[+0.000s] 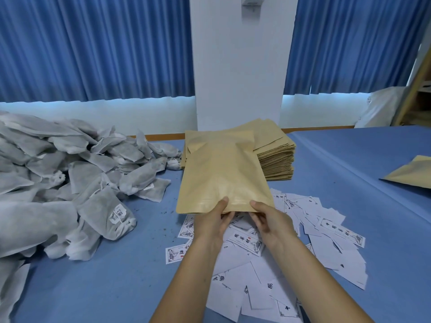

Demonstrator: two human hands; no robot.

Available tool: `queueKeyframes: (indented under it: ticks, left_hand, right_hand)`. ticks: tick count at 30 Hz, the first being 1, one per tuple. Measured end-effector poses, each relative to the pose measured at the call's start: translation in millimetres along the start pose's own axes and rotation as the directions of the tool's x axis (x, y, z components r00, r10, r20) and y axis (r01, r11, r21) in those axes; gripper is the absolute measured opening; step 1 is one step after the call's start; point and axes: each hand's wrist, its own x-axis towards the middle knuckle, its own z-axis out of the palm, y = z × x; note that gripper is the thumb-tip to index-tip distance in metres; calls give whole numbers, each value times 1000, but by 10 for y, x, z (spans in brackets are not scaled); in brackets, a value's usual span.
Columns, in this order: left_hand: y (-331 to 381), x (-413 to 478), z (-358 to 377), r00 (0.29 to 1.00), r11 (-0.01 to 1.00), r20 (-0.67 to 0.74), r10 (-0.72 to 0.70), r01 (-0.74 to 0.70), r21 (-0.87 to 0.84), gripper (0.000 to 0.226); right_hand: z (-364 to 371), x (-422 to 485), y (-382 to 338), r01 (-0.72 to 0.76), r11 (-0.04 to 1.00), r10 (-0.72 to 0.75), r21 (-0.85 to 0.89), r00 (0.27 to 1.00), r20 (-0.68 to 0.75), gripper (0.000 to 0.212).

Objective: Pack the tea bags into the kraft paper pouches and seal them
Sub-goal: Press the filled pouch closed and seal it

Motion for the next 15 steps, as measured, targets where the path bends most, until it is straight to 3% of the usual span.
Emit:
queueKeyframes:
  ticks: [4,9,15]
  left_hand:
    - [-12,-43,3,1000,999,-25,15,-14,39,32]
    - [-2,-88,-1,999,999,-29,42,-41,20,33]
    - [-28,-111,11,988,988,-48,150,-149,29,32]
  right_hand:
    - [-15,1,37,-10,996,13,86,1000,-28,9]
    - [-15,12,37,27,999,-26,30,1000,-11,8]
    - [7,-5,92,-58,998,52,36,989,135,9]
